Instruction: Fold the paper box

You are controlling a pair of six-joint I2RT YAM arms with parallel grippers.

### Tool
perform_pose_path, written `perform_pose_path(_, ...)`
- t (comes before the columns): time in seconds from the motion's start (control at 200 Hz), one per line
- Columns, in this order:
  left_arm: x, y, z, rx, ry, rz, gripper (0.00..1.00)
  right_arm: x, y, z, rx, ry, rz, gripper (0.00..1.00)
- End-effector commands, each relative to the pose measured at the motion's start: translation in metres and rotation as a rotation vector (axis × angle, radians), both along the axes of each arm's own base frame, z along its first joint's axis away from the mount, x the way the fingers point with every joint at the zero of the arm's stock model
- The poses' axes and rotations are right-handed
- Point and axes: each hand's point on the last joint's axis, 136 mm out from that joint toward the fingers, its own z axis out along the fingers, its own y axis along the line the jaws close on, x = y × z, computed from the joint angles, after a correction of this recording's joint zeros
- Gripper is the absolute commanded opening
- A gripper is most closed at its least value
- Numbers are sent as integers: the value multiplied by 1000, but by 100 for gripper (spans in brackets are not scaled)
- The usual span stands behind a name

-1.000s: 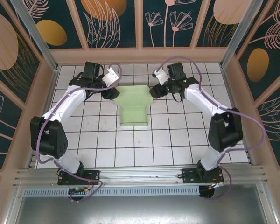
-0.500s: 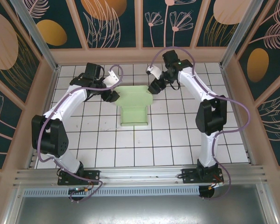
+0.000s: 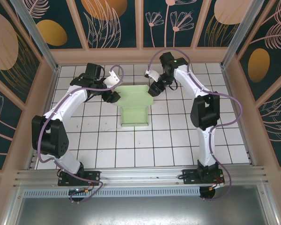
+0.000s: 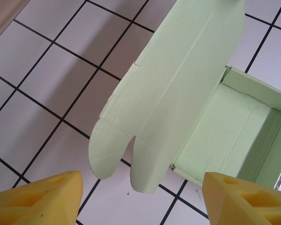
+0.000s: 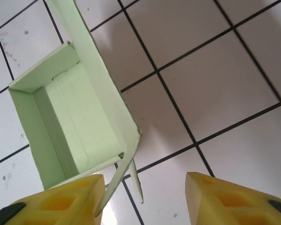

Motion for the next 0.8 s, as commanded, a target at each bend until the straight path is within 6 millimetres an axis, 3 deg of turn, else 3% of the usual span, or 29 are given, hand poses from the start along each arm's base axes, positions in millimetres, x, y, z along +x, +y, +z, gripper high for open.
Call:
perform_pose_path(0.0, -1, 0, -1, -7, -5, -19, 68, -9, 4, 4, 9, 25, 48, 45)
perform_pose_path(0.29, 0, 0, -2, -11, -7, -14, 68, -7, 6, -6, 22, 39, 70, 34)
perform_pose_path(0.791, -1, 0, 1, -18, -17, -12, 68, -6, 11, -11, 41, 49, 95, 37)
